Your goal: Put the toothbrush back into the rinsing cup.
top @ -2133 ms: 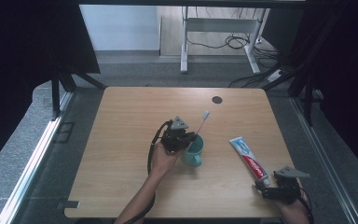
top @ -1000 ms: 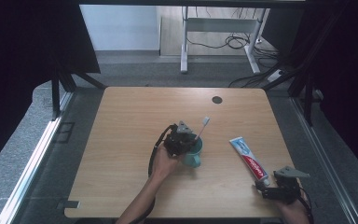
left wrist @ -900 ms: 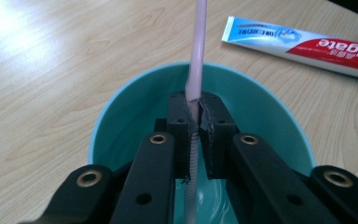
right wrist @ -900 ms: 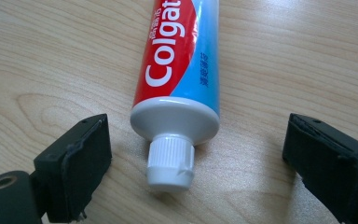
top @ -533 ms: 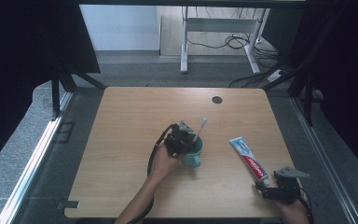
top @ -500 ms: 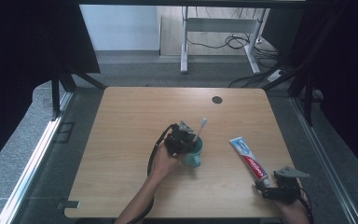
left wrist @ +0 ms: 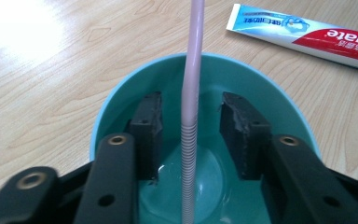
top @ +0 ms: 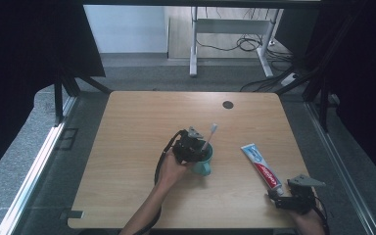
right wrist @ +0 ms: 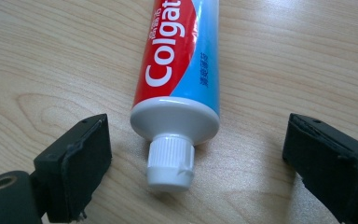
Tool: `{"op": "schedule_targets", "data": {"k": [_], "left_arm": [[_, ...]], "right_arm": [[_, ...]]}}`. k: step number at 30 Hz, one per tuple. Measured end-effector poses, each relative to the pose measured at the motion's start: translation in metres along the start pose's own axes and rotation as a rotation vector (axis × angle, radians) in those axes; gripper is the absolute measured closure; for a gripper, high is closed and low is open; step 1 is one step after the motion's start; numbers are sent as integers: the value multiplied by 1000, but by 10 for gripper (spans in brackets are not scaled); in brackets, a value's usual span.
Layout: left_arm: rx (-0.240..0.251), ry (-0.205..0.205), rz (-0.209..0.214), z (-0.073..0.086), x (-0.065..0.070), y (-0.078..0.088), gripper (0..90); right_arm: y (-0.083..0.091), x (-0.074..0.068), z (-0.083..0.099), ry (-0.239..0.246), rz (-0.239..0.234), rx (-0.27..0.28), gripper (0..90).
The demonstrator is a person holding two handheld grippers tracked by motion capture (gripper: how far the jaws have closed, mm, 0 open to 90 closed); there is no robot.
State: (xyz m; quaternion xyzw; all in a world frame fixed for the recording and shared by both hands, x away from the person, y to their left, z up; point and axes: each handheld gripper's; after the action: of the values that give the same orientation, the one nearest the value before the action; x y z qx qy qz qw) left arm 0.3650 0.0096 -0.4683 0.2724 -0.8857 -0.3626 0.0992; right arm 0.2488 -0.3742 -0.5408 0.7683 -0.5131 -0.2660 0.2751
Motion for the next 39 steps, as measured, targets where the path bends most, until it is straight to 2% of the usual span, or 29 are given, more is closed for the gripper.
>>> {"op": "schedule_targets", "data": {"k": [11, 15, 16, 19, 22, 25, 29, 39], "left_arm": [[33, -14, -12, -5, 3, 10, 466], [41, -23, -10, -6, 5, 14, 397], [40, -25, -16, -7, 6, 16, 332], [42, -36, -22, -8, 7, 19, 260], [49, -24, -17, -9, 8, 24, 203], [43, -37, -24, -9, 10, 29, 153], [37, -50, -34, -7, 9, 33, 141], [56, -26, -31, 3, 6, 44, 73]], "right_arm": [[0, 0, 0, 0, 0, 0, 74], [0, 0, 0, -1, 0, 0, 74], [0, 0, 0, 0, 0, 0, 74], [0, 0, 0, 0, 0, 0, 74], [0, 0, 0, 0, 0, 0, 74], [0, 0, 0, 0, 0, 0, 74], [0, 0, 0, 0, 0, 0, 74], [0, 0, 0, -1, 0, 0, 74]]}}
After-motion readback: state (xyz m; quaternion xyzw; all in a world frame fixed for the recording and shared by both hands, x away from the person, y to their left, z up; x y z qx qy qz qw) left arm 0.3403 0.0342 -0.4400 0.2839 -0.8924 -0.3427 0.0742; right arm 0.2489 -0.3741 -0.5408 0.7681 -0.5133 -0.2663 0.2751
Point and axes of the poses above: each handheld gripper's, and its own axes: y roughly backward along the jaws, z roughly out of its underside, x roughly to its right, and after that the axes turned 10 degrees about -y, right-handed
